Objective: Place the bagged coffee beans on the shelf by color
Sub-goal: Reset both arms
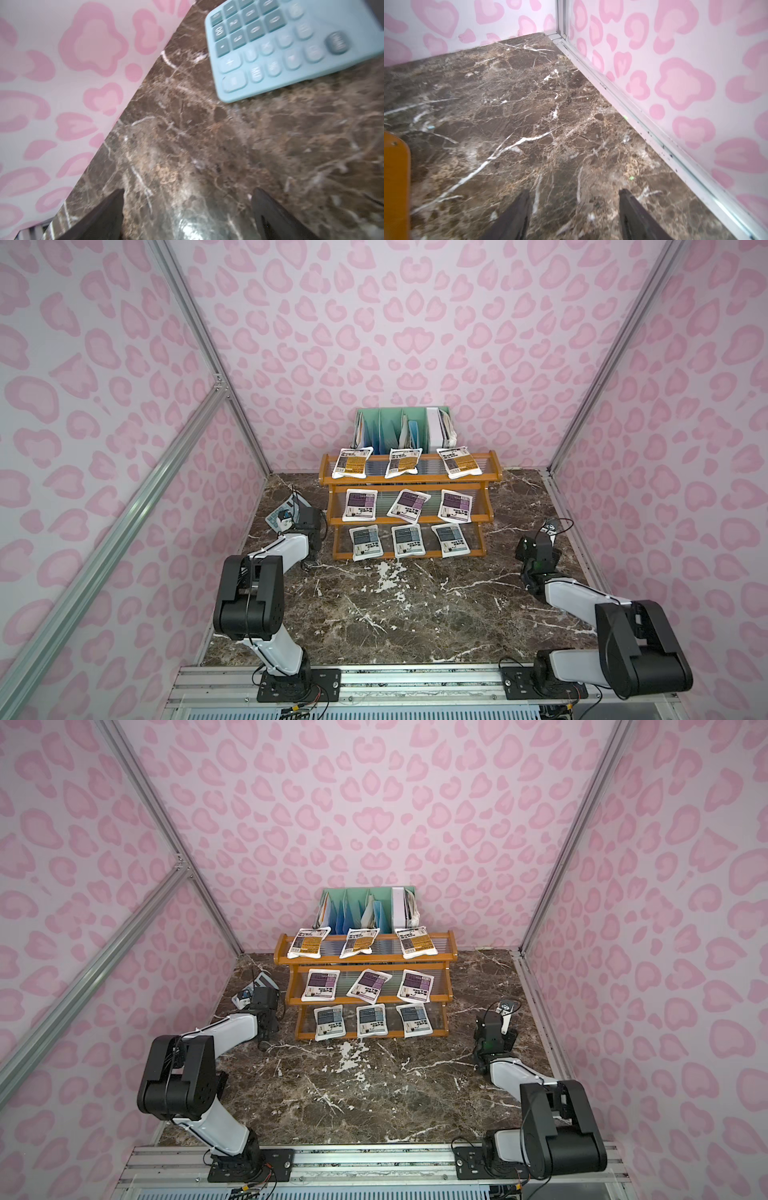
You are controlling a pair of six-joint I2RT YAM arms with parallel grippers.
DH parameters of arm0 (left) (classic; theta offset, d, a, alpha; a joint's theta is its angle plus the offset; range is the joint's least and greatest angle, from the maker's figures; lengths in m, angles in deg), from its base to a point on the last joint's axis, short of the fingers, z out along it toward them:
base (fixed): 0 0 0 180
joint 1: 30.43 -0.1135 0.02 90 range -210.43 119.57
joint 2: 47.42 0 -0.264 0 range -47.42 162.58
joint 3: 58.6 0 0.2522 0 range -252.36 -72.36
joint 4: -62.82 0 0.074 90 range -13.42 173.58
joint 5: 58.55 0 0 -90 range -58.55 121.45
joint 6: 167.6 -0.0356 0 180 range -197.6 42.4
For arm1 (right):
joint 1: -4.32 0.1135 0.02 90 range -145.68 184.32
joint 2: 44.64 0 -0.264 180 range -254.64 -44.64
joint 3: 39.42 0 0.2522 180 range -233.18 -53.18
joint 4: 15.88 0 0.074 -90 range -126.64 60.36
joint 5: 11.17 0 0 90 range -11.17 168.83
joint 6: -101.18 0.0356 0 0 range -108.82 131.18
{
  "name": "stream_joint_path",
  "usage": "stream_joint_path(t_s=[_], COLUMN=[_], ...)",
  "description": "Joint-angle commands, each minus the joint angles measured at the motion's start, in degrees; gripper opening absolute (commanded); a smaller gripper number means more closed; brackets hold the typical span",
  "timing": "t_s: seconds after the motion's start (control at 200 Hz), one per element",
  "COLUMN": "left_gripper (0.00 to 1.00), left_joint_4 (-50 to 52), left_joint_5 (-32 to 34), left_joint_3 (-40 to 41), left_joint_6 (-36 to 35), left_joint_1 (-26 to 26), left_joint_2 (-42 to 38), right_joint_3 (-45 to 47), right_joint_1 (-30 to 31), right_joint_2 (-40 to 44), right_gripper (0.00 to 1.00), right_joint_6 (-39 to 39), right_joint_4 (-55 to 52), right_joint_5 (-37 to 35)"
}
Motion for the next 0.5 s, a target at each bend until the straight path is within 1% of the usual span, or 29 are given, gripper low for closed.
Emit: stream_joint_path(t_s=[0.0, 0.035, 0.085, 0.12, 0.175, 0.215, 0.255, 0.265, 0.28, 0.3, 0.325, 0.34, 0.355, 0.4, 0.41, 0.415, 0.42, 0.43, 0.48, 0.5], left_gripper=[0.99, 0.99, 0.99, 0.98, 0.96, 0.96, 0.95, 0.95, 0.95, 0.94, 0.94, 0.94, 0.94, 0.94, 0.94, 0.95, 0.95, 0.95, 0.97, 0.98], left_joint_4=[-9.0, -12.5, -17.4, -20.6, -20.8, -22.5, -25.3, -26.0, -27.1, -29.1, -31.7, -33.5, -35.4, -40.9, -42.4, -43.0, -43.7, -45.0, -51.4, -54.3], left_joint_5=[-3.7, -4.1, -5.5, -7.7, -8.4, -9.2, -11.2, -11.7, -12.8, -14.3, -16.4, -17.6, -18.6, -21.1, -21.5, -21.8, -22.1, -22.7, -25.8, -27.2], left_joint_3=[-0.2, 0.8, 2.5, 3.8, 4.2, 5.7, 7.9, 8.5, 9.4, 10.7, 12.7, 13.9, 15.4, 19.5, 20.5, 20.9, 21.1, 22.0, 26.2, 27.6], left_joint_6=[-5.8, -7.8, -9.9, -11.7, -11.8, -12.0, -12.9, -13.2, -13.7, -14.4, -15.5, -16.1, -16.6, -17.6, -17.8, -17.8, -17.9, -18.1, -18.8, -19.2], left_joint_1=[-0.2, -0.2, -0.2, -0.4, -0.5, -0.5, -0.7, -0.6, -0.7, -0.7, -0.7, -0.7, -0.8, -0.7, -0.7, -0.8, -0.8, -0.8, -0.9, -1.0], left_joint_2=[1.0, 0.8, 0.5, 0.1, -0.3, -1.4, -2.9, -3.2, -3.8, -4.6, -5.6, -6.3, -7.0, -9.1, -9.4, -9.6, -9.7, -9.9, -10.3, -9.6], right_joint_3=[3.0, 1.5, -0.4, -0.2, 1.5, 4.5, 9.0, 10.0, 11.6, 13.4, 15.3, 15.9, 15.7, 13.2, 12.8, 12.7, 12.5, 12.4, 13.1, 13.0], right_joint_1=[0.2, 0.1, 0.3, 0.3, 0.1, -0.3, -1.6, -1.7, -2.0, -2.1, -2.4, -2.5, -2.3, -2.6, -2.8, -2.8, -3.0, -3.3, -4.1, -4.1], right_joint_2=[-5.5, -6.1, -6.8, -6.7, -5.3, -3.9, -4.1, -4.7, -5.9, -7.9, -10.5, -10.9, -9.9, -6.6, -6.5, -6.6, -6.8, -7.4, -9.9, -9.4], right_gripper=[0.72, 0.72, 0.72, 0.72, 0.72, 0.74, 0.75, 0.80, 0.83, 0.84, 0.86, 0.87, 0.88, 0.89, 0.90, 0.92, 0.96, 0.99, 1.00, 1.00], right_joint_6=[-14.1, -14.0, -14.1, -14.6, -14.6, -12.9, -14.0, -14.2, -14.2, -13.5, -14.4, -14.9, -14.6, -13.3, -13.2, -13.1, -13.1, -13.2, -13.3, -13.2], right_joint_4=[27.6, 24.9, 21.7, 22.2, 24.0, 29.4, 37.0, 39.4, 43.3, 48.1, 56.8, 59.2, 57.3, 46.6, 45.3, 45.0, 44.8, 45.5, 51.6, 51.0], right_joint_5=[-3.3, -1.3, -0.8, 0.7, 4.3, 7.5, 15.0, 15.7, 15.6, 14.5, 14.5, 14.6, 14.6, 16.7, 17.2, 17.5, 17.8, 18.3, 18.5, 18.4])
